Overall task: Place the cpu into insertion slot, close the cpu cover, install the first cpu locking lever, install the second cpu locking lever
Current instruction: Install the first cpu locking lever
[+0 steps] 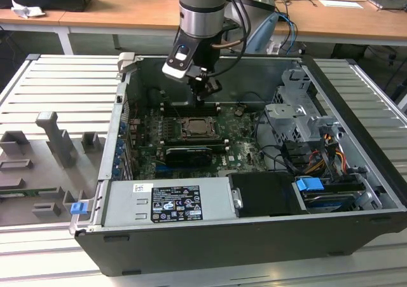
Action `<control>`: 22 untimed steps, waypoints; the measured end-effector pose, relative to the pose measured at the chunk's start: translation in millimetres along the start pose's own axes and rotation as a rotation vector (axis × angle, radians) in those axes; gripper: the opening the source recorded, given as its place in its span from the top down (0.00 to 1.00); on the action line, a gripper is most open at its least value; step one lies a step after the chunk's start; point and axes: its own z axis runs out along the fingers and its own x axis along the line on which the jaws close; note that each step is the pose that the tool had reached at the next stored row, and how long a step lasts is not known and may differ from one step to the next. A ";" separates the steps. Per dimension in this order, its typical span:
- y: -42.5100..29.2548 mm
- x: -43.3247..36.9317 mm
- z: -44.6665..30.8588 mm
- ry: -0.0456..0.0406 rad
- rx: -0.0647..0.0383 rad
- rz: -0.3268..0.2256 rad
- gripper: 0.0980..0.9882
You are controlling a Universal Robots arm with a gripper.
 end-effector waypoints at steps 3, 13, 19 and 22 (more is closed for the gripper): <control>0.0 0.0 0.0 0.0012 0.001 -0.026 0.99; 0.0 0.0 0.0 0.0058 0.003 -0.121 0.99; -0.1 0.0 0.0 0.0126 0.007 -0.264 0.99; -0.2 0.1 0.0 0.0153 0.008 -0.318 0.99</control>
